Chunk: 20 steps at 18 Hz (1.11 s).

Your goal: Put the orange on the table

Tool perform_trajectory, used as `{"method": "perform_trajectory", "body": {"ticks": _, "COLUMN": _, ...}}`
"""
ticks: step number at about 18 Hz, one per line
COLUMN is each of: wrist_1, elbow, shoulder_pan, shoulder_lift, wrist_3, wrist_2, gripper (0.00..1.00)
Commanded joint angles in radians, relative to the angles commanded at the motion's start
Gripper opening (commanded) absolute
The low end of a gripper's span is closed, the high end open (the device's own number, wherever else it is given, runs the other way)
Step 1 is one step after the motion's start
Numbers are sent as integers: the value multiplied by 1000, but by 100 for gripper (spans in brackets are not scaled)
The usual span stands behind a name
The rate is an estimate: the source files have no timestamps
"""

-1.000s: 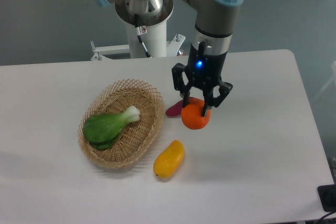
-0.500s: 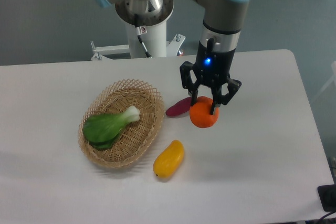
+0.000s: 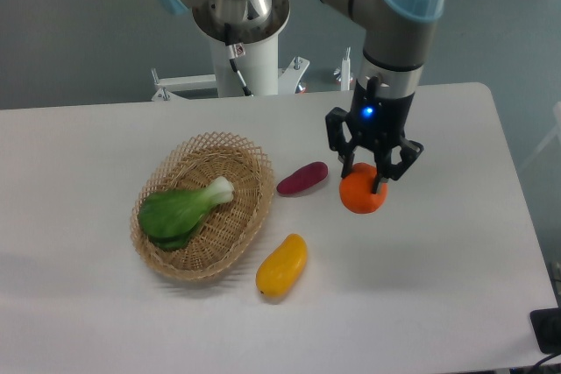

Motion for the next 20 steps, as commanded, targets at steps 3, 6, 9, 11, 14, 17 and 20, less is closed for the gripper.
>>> {"method": "perform_trajectory", "body": {"ticks": 3, "wrist_1": 43, "elbow": -11, "shoulder_pan": 2, "shoulder_lift": -25, "wrist_3": -14, "wrist_2": 2, "gripper": 37}}
{"method": "perform_trajectory", "body": {"ticks": 6, "wrist_1": 86, "elbow": -32, "shoulder_pan": 2, "shoulder_lift": -51, "wrist_3": -52, "wrist_2": 49, "gripper": 37}}
{"method": "perform_trajectory", "body": {"ticks": 9, "wrist_1": 163, "elbow": -61, "shoulder_pan": -1, "shoulder_lift": -95, "wrist_3": -54, "wrist_2": 94, "gripper": 37}}
{"method": "perform_trajectory", "body": {"ticks": 11, "wrist_1": 173, "elbow": -69, "shoulder_pan": -3, "shoulder_lift": -121, "wrist_3": -55, "wrist_2": 101, "gripper": 37}}
{"method": "perform_trajectory", "body": {"ticks": 14, "wrist_1": 180, "elbow": -75, "shoulder_pan": -6, "shoulder_lift": -143, "wrist_3": -49, "wrist_2": 126, "gripper": 37}}
{"method": "perform_trajectory", "body": {"ticks": 17, "wrist_1": 177, "elbow": -84, "shoulder_pan": -11, "shoulder_lift": -175, "wrist_3": -51, "wrist_2": 129, "gripper": 37}}
{"method": "perform_trajectory", "body": {"ticks": 20, "wrist_1": 175, "elbow": -129, "shoulder_pan": -12, "shoulder_lift": -175, "wrist_3": -43, "wrist_2": 129, "gripper": 37}}
